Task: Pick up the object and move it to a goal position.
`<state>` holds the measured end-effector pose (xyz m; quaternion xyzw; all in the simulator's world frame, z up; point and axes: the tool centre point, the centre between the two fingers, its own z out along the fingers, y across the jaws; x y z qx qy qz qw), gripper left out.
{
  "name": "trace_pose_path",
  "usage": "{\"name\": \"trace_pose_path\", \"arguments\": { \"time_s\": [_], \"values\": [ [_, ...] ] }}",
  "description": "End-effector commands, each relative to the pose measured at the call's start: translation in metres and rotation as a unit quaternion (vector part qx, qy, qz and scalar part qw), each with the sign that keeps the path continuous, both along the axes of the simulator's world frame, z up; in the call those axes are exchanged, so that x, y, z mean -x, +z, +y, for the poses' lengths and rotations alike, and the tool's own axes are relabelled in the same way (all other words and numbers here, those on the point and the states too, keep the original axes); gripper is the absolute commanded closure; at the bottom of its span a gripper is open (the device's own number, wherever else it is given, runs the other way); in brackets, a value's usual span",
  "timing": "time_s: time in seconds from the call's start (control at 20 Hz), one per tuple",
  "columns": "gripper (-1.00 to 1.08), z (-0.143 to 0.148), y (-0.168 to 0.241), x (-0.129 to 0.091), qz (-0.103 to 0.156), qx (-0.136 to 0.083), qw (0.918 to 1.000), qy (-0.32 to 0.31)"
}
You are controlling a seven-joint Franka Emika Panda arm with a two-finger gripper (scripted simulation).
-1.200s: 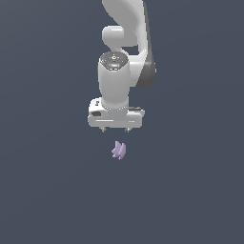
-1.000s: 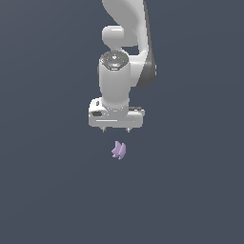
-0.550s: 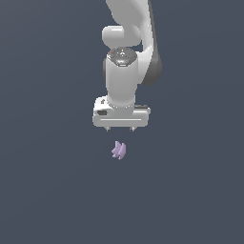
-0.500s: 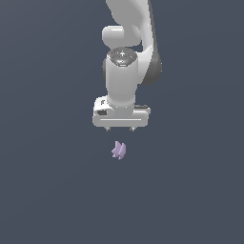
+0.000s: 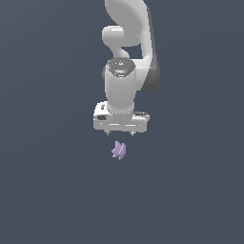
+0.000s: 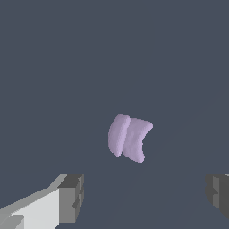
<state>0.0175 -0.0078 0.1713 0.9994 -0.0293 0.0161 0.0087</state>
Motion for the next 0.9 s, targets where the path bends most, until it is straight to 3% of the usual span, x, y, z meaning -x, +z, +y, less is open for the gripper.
{"name": "trace_pose_path", "arguments": {
  "time_s": [0.0,0.45,0.85],
  "values": [
    [-0.92,0.000,-0.012,-0.003,0.002,-0.003,0.9998,-0.021],
    [-0.92,-0.003,-0.063,-0.012,0.012,-0.010,0.9938,-0.110],
    [-0.92,-0.004,-0.078,-0.014,0.014,-0.011,0.9905,-0.137]
  ]
}}
